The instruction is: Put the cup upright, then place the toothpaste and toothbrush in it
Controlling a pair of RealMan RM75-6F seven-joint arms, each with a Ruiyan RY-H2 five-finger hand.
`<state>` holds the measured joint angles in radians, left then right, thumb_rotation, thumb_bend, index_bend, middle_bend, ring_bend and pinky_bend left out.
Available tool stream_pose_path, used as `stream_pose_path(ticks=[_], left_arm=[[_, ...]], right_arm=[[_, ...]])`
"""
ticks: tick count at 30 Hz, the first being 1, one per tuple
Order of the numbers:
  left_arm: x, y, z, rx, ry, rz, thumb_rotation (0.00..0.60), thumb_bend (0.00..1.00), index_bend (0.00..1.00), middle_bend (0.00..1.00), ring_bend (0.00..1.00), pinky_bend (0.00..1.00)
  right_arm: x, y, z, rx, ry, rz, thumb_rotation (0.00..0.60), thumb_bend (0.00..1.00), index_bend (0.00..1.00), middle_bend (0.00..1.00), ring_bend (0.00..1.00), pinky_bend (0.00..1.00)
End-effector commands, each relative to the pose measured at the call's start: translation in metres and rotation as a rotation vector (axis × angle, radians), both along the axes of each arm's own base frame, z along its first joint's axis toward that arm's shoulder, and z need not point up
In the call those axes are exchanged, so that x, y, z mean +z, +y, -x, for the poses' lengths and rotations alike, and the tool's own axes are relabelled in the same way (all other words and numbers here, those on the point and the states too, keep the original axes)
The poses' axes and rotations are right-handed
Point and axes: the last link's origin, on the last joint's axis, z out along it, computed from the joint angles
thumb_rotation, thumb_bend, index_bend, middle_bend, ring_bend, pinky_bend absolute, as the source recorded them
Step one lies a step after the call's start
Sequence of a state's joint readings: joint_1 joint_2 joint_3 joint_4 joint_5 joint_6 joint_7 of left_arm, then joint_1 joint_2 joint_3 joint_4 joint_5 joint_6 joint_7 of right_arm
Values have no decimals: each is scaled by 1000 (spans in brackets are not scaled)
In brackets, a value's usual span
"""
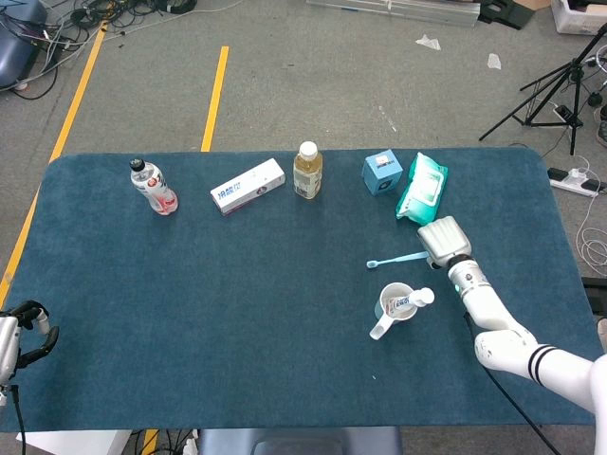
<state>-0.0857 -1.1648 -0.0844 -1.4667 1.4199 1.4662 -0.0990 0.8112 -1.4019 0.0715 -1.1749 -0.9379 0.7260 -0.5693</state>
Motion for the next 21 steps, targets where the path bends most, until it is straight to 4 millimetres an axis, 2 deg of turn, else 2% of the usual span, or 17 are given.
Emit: stream_pose_path(ticks=[1,14,21], left_arm=[[0,0,0,-1,1,0,600,355,569,463,542,520],[0,0,0,0,1,-1,600,355,568,463,541,520],[-1,0,0,-1,5,1,600,356,568,463,541,520]], right_arm=[[8,2,-2,-1,-10,14,600,217,592,1000,1000,1000],[19,10,-12,13,-33,23,600,216,592,1000,1000,1000],[43,17,-25,40,-39,58,600,217,592,1000,1000,1000]])
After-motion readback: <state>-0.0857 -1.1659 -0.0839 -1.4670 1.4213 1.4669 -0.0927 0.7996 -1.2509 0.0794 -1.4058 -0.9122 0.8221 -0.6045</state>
